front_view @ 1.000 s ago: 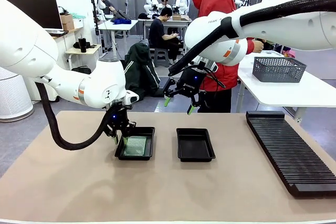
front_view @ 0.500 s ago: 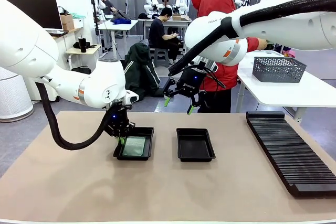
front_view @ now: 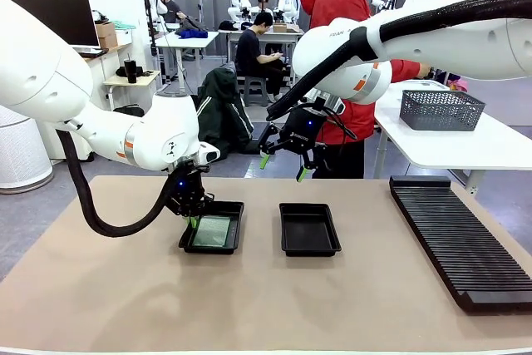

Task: Inspect and transfer BCBs to ESD trays.
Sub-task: Pick up the ESD tray and place it on the left side of the table.

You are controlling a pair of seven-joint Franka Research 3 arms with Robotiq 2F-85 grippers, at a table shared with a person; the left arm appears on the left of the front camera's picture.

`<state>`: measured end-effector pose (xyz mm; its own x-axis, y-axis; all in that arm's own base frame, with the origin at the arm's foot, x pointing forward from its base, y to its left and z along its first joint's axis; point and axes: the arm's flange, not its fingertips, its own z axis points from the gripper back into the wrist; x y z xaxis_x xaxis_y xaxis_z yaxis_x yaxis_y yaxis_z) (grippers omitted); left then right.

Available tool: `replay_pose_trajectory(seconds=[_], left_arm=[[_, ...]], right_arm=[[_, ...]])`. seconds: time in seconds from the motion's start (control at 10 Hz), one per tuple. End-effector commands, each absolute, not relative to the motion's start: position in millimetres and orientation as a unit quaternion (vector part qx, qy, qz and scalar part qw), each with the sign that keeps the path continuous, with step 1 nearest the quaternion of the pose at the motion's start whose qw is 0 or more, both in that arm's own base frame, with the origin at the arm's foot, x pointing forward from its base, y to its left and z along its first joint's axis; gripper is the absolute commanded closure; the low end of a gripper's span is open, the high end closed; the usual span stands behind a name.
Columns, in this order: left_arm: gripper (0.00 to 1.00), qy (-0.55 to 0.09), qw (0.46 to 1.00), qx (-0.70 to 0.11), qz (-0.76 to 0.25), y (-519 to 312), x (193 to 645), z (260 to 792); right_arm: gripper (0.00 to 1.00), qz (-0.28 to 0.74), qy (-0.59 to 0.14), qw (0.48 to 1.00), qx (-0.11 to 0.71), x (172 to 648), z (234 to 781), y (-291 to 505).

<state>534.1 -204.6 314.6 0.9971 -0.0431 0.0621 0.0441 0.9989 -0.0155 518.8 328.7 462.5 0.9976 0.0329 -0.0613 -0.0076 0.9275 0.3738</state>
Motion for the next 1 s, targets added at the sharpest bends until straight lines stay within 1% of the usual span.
replay_pose_trajectory(seconds=[0.0,0.1,0.2,0.4,0.9], left_arm=[[1.00,-0.030,0.999,-0.008,-0.022,-204.3,533.5,313.8],[1.00,-0.030,0.999,-0.008,-0.022,-204.3,533.5,313.8],[0.96,-0.031,0.999,-0.008,-0.022,-204.6,534.1,314.6],[0.97,-0.037,0.999,-0.033,-0.018,-180.1,537.5,317.0],[0.97,-0.025,0.992,-0.118,-0.028,-125.4,548.3,323.8]], right_arm=[[0.00,0.008,0.036,0.982,0.185,519.2,462.4,329.9],[0.00,0.008,0.036,0.982,0.185,519.2,462.4,329.9],[0.00,0.008,0.036,0.982,0.185,519.2,462.4,329.9],[0.00,0.008,0.036,0.982,0.185,519.2,462.4,329.9],[0.00,0.008,0.036,0.982,0.185,519.2,462.4,329.9]])
